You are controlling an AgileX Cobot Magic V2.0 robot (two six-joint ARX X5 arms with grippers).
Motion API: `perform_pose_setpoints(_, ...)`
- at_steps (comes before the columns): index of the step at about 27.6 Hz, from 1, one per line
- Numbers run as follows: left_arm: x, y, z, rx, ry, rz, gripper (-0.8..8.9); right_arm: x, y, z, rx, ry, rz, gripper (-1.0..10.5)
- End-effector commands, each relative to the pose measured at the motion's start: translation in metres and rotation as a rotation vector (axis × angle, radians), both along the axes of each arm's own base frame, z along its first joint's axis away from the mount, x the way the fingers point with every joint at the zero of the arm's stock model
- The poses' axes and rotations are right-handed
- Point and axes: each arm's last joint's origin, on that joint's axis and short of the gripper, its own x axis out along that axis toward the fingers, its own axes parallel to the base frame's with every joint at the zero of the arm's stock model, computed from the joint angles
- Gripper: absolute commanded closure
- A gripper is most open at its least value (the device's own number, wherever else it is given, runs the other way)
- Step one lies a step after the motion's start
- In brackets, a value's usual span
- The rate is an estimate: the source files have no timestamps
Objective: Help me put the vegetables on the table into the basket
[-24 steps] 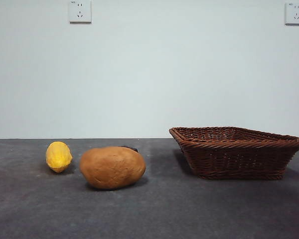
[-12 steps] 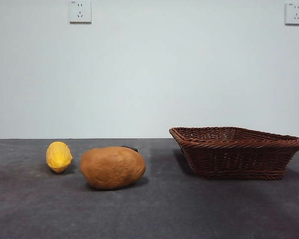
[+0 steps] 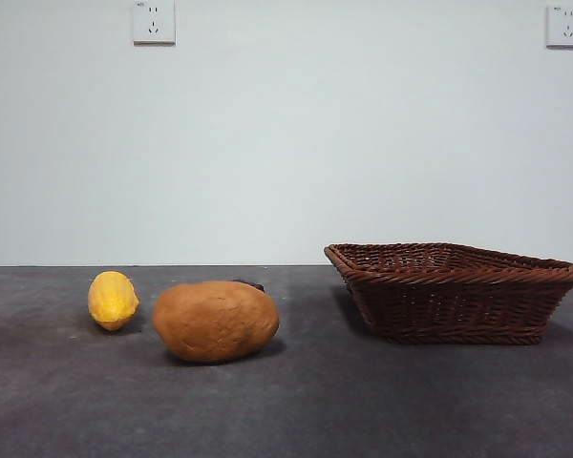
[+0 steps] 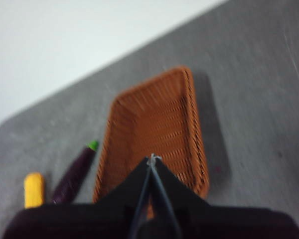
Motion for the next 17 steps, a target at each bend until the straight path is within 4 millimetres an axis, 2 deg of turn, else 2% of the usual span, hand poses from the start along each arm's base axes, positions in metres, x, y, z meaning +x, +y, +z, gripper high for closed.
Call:
perform_pose_setpoints(1, 0.007, 0.000, 0.002, -0.003, 0.050, 0.004, 8.17, 0.007, -0.001, 0.004, -0.020, 0.045, 0.004, 9.4)
perform_pose_setpoints(9, 0.023, -0.002, -0.008, -0.029, 0.190, 0.010, 8.17, 0.027, -0.001, 0.005, -0.003, 0.157, 0.022, 9.4)
perform_pose_setpoints(17, 0.034, -0.008, -0.017, -0.140, 0.307, -0.150, 8.17, 0.064, -0.002, 0.006, -0.018, 0.319, 0.125, 9.4)
